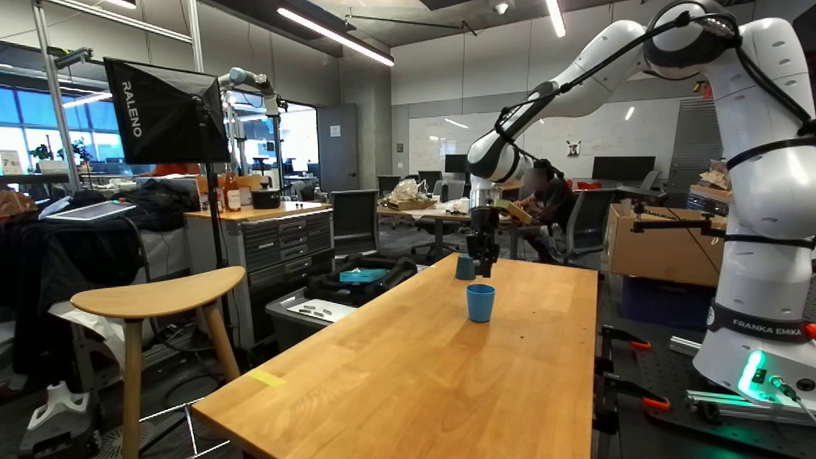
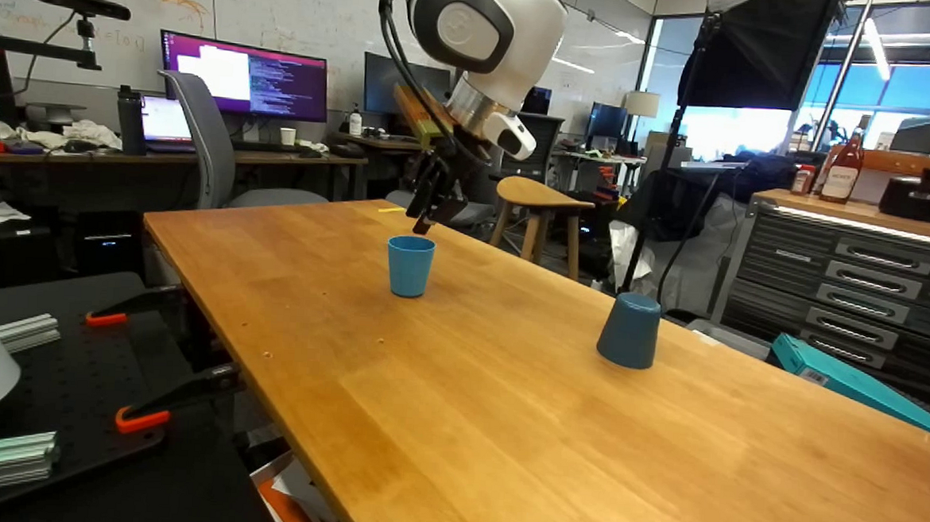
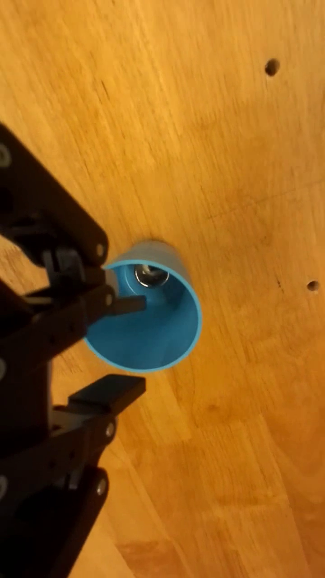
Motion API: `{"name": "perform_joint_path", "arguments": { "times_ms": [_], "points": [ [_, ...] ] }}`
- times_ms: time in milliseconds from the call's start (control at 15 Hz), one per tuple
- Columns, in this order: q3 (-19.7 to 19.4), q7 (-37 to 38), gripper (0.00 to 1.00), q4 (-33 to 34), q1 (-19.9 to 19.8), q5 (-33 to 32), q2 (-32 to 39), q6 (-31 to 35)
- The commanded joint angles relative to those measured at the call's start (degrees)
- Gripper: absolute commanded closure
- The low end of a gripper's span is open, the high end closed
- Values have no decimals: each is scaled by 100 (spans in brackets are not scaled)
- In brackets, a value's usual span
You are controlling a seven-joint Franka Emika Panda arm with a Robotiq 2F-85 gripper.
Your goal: Pick up the metallic object and put it in the blue cup
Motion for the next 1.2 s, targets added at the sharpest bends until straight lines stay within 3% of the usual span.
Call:
{"name": "perform_joint_path", "arguments": {
  "times_ms": [0,267,333,400,1000,1067,1133],
  "points": [
    [-204,106,89,197,12,-883,-528,-686],
    [-379,527,96,877,80,-2115,-556,-1339],
    [-397,658,70,1013,108,-2408,-542,-1338],
    [-401,736,70,1124,112,-2575,-527,-1341],
    [-356,1054,3,1546,166,-2865,-643,-1231],
    [-355,869,0,1436,132,-2783,-572,-1151],
    [-355,881,12,1446,134,-2783,-573,-1150]
  ]
}}
